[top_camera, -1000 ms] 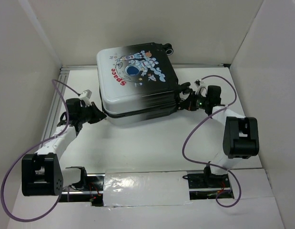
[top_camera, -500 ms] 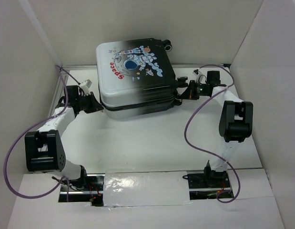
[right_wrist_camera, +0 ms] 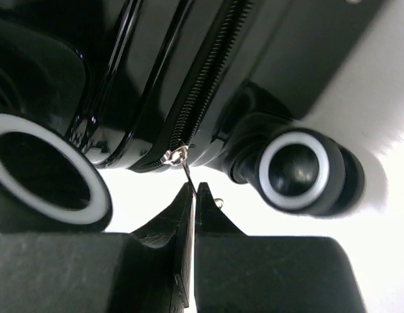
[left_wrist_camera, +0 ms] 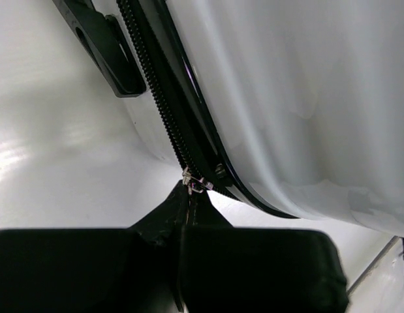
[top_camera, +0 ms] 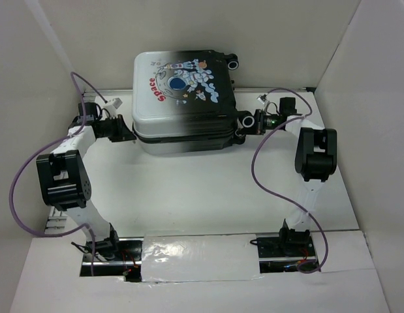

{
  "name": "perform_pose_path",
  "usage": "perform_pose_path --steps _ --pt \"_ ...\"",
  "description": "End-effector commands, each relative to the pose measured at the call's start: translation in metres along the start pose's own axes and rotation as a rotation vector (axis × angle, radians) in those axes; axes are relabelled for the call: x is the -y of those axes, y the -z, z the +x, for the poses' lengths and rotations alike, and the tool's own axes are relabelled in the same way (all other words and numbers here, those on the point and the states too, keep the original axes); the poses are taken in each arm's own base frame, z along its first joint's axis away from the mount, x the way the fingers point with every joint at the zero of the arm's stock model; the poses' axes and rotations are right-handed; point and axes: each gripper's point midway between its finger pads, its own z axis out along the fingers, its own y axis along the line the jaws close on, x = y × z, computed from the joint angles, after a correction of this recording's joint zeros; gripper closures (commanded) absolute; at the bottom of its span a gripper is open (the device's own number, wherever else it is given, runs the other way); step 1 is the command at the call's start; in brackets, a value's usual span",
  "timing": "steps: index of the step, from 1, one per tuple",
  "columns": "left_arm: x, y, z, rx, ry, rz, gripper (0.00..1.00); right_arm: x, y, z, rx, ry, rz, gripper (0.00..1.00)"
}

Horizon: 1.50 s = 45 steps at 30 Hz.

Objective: Pack the luggage

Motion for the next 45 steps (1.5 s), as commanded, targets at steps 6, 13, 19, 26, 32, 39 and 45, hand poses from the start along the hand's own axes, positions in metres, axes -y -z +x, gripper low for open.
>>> perform_pose_path --steps 6,13,19,26,32,39,45 --pt "-0.032 0.018 -0.067 0.163 -0.206 -0.034 1.00 0.073 -0.014 -0.007 0.013 0.150 0.128 1.00" --pt "-0.017 0.013 -0.064 0.159 -0.273 0.085 1.00 0.064 -0.030 -0.015 0.001 0.190 0.084 1.00" --pt "-0.016 0.010 -0.058 0.136 -0.279 0.081 1.00 0.054 -0.041 -0.022 -0.001 0.249 0.110 1.00" --pt "-0.012 0.010 -0.055 0.139 -0.292 0.076 1.00 0.041 -0.043 -0.027 0.007 0.278 0.119 0.90" --pt "-0.014 0.010 -0.055 0.138 -0.292 0.067 1.00 0.026 -0.052 -0.028 0.005 0.306 0.063 0.77" --pt "-0.010 0.008 -0.055 0.134 -0.297 0.074 1.00 0.012 -0.063 -0.027 0.006 0.340 -0.013 0.68" --pt "-0.007 0.008 -0.056 0.135 -0.307 0.067 1.00 0.017 -0.067 -0.033 -0.001 0.348 0.017 0.71"
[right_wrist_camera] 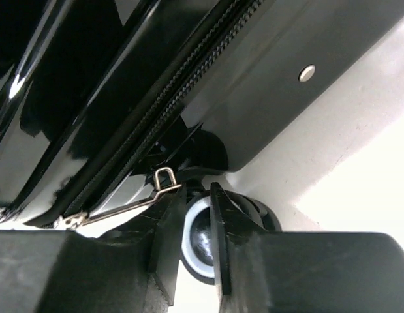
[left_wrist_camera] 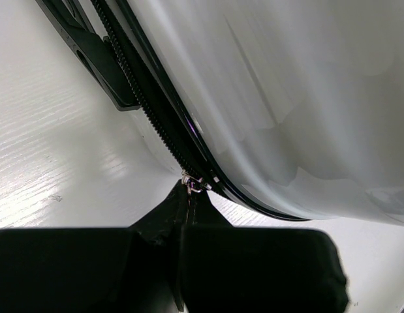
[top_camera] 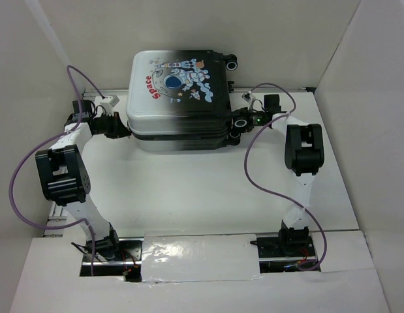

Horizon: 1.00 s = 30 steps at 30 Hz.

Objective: Pack the luggage

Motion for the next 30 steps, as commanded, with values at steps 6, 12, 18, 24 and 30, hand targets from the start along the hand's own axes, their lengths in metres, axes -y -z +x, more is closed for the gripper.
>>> perform_pose_path --steps 6,12,18,24,30 --pt "0.009 0.012 -0.040 0.095 -0.128 -0.008 1.00 0.012 0.021 -0.013 0.033 0.085 0.139 0.50" --pt "0.023 0.024 -0.046 0.108 -0.198 0.015 1.00 0.006 0.059 -0.005 0.077 0.090 0.168 0.42" --pt "0.054 0.029 -0.037 0.104 -0.341 0.037 1.00 -0.023 0.065 -0.002 0.076 0.175 0.119 0.41" --pt "0.058 0.031 -0.032 0.089 -0.345 0.028 1.00 -0.052 0.069 -0.007 0.090 0.301 0.075 0.40" --pt "0.060 0.031 -0.030 0.083 -0.341 0.017 1.00 -0.048 0.064 -0.009 0.111 0.377 0.091 0.41"
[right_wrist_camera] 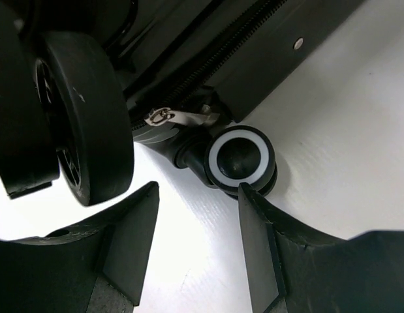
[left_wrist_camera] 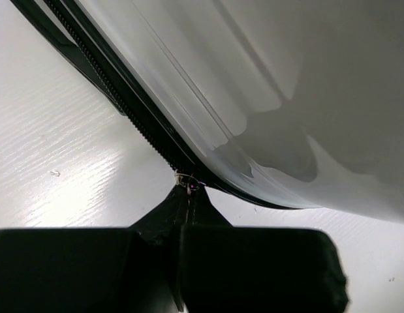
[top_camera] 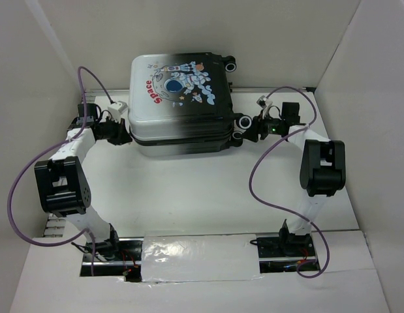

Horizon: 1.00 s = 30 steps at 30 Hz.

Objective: Pack the luggage

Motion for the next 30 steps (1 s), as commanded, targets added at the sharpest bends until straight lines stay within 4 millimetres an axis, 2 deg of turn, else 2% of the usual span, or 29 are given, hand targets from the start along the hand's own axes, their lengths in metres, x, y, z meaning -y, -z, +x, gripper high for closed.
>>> perform_pose_path --steps 1,3,5,6,7,9,10,13,14,15,16,17,18,20,30 --pt "0.025 0.022 -0.054 0.161 -0.157 0.052 1.00 -0.017 -0.008 -0.028 0.070 0.155 -0.083 0.42" --pt "0.027 0.021 -0.054 0.156 -0.161 0.050 1.00 -0.017 -0.014 -0.028 0.080 0.155 -0.125 0.42" --pt "0.027 0.021 -0.054 0.156 -0.161 0.049 1.00 -0.018 -0.016 -0.037 0.104 0.178 -0.164 0.42" --pt "0.027 0.021 -0.052 0.150 -0.155 0.052 1.00 -0.012 -0.021 -0.032 0.097 0.165 -0.167 0.42" --pt "0.026 0.019 -0.053 0.150 -0.155 0.052 1.00 -0.017 -0.025 -0.033 0.101 0.168 -0.201 0.42" --pt "0.028 0.016 -0.054 0.142 -0.154 0.062 1.00 -0.013 -0.031 -0.041 0.115 0.176 -0.239 0.42" --pt "0.026 0.016 -0.053 0.138 -0.153 0.054 1.00 -0.012 -0.034 -0.030 0.095 0.137 -0.245 0.42" --pt "0.020 0.013 -0.053 0.124 -0.154 0.039 1.00 0.002 -0.046 -0.026 0.075 0.137 -0.297 0.40" --pt "0.022 0.010 -0.053 0.114 -0.151 0.050 1.00 -0.005 -0.046 -0.017 0.053 0.080 -0.346 0.40" --pt "0.023 0.010 -0.051 0.107 -0.154 0.052 1.00 -0.002 -0.047 -0.029 0.067 0.112 -0.365 0.40" --pt "0.020 0.007 -0.048 0.097 -0.147 0.045 1.00 0.002 -0.052 -0.019 0.065 0.113 -0.389 0.40" --pt "0.022 0.007 -0.053 0.104 -0.160 0.049 1.00 0.000 -0.052 -0.017 0.059 0.092 -0.403 0.39" --pt "0.021 0.004 -0.051 0.097 -0.154 0.052 1.00 0.000 -0.051 -0.022 0.069 0.101 -0.411 0.39" --pt "0.018 0.006 -0.052 0.091 -0.163 0.033 1.00 0.002 -0.054 -0.016 0.068 0.098 -0.411 0.39" --pt "0.019 -0.004 -0.047 0.045 -0.159 0.051 1.00 0.007 -0.047 -0.037 0.056 0.194 -0.323 0.38"
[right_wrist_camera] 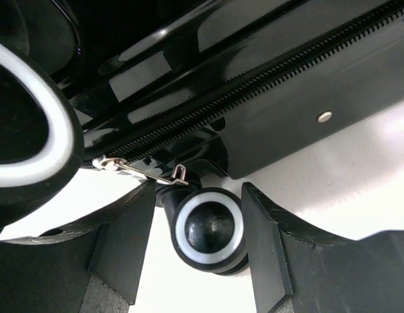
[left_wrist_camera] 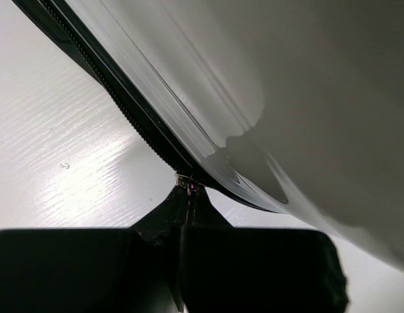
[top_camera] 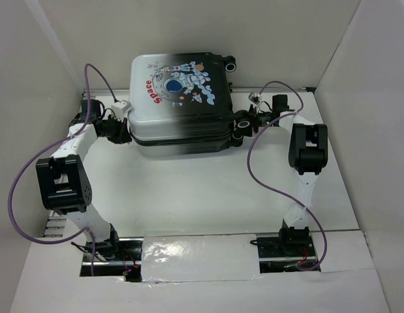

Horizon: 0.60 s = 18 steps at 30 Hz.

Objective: Pack the luggage

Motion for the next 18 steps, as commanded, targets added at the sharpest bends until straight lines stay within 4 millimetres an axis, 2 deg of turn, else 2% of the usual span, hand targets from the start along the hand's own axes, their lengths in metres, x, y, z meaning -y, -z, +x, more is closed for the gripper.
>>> perform_pose_path --steps 1,3,5,6,11,14,17,18 --pt "0.019 0.001 -0.049 0.125 -0.122 0.078 1.00 -0.009 0.000 -0.040 -0.005 0.127 0.024 0.38" --pt "0.020 -0.001 -0.048 0.113 -0.132 0.079 1.00 -0.007 0.001 -0.038 -0.012 0.127 0.036 0.35" --pt "0.020 -0.001 -0.046 0.106 -0.126 0.082 1.00 -0.009 0.000 -0.039 -0.006 0.128 0.026 0.27" --pt "0.019 0.000 -0.050 0.113 -0.141 0.079 1.00 -0.012 0.001 -0.049 0.012 0.154 0.011 0.25" --pt "0.018 -0.003 -0.045 0.096 -0.130 0.077 1.00 -0.010 0.002 -0.056 0.014 0.173 0.018 0.24" --pt "0.017 -0.001 -0.049 0.103 -0.144 0.073 1.00 -0.009 -0.001 -0.060 0.004 0.194 0.034 0.23" --pt "0.017 -0.004 -0.044 0.090 -0.133 0.079 1.00 -0.016 -0.001 -0.074 0.036 0.235 -0.006 0.22" --pt "0.017 -0.004 -0.044 0.090 -0.133 0.079 1.00 -0.013 -0.003 -0.068 0.035 0.226 -0.019 0.22"
